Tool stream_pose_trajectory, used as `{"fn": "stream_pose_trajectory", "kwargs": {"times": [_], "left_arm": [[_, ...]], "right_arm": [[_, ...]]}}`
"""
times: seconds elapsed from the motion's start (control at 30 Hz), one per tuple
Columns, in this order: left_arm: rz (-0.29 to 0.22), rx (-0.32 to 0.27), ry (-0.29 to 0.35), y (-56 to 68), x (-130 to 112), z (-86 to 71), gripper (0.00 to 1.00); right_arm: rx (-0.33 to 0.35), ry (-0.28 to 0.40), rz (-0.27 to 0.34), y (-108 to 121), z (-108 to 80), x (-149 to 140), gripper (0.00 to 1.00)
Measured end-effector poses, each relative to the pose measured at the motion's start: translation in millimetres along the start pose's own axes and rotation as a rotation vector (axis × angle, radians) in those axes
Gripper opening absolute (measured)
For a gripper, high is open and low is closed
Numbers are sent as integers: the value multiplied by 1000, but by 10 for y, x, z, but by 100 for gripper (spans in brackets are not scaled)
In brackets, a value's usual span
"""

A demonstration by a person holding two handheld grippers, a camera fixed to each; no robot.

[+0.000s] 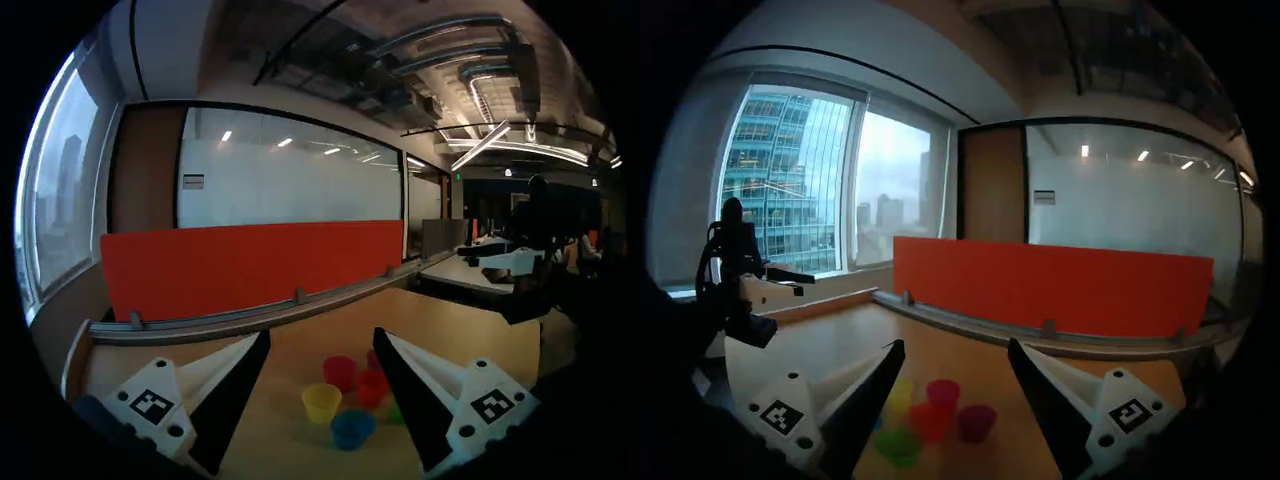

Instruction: Pour water

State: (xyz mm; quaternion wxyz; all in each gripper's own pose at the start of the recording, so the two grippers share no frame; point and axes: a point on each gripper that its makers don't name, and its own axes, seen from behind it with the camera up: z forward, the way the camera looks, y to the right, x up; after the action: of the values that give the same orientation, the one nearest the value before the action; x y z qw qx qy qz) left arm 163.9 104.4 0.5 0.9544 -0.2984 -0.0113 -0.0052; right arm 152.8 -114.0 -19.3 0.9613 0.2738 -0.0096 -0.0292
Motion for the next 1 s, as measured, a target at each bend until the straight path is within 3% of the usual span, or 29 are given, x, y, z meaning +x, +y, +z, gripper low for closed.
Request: {"fn": "stream_pose_trajectory", "kwargs": {"times": [0.6, 1.0], "left_arm": [[9, -71, -81, 59, -328, 161, 95], [25, -110, -142, 134, -685, 250, 95]], "right_arm": [[83, -81, -9, -84, 57, -276, 100], [137, -156, -32, -153, 23, -686, 100]]}}
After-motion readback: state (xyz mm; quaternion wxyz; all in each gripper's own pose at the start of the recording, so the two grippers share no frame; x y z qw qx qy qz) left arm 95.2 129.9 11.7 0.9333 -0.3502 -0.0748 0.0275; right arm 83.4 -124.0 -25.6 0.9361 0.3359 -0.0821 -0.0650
